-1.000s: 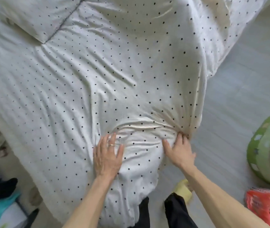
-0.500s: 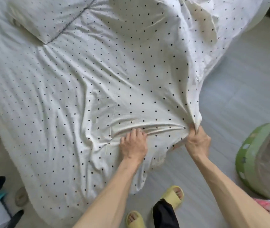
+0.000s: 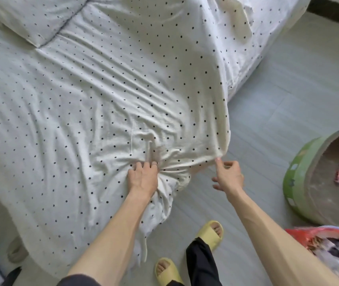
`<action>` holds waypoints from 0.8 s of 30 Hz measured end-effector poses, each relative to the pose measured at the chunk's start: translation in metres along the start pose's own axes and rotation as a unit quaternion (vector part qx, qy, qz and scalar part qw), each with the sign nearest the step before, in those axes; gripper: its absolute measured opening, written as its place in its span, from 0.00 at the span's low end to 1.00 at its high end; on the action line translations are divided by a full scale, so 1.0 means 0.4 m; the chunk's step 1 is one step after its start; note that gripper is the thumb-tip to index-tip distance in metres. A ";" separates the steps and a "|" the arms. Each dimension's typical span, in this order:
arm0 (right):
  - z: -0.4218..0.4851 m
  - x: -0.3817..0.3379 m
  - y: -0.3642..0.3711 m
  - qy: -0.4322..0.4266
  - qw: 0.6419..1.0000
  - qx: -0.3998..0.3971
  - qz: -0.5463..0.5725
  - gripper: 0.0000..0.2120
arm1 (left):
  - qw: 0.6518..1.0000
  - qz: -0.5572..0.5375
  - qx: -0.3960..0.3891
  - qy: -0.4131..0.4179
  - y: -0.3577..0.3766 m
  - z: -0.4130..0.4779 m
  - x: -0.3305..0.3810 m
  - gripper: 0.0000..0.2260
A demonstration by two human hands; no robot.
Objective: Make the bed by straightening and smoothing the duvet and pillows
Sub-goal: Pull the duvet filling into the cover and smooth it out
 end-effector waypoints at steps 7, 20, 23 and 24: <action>-0.026 -0.052 0.181 -0.114 0.977 -0.134 -0.121 0.24 | 0.961 -0.108 0.150 0.206 -0.061 -0.057 0.059 0.15; -0.021 0.025 0.129 -0.059 0.990 0.107 -0.075 0.17 | 0.957 -0.199 0.135 0.161 -0.009 -0.067 0.080 0.10; -0.147 -0.018 0.190 -0.227 0.950 0.176 -0.122 0.29 | 0.920 -0.246 0.276 0.133 -0.009 -0.162 -0.071 0.16; -0.190 -0.039 0.213 -0.308 0.921 0.185 -0.149 0.31 | 0.916 -0.253 0.299 0.085 0.004 -0.187 -0.134 0.21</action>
Point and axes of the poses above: each hand's wrist, its own z-axis towards the middle knuckle, its own y-axis out of the palm, x = y × z, the point moved 5 cm from there along z, towards the middle knuckle, and after that the axes turned 13 degrees about -z, right-handed, at the moved point
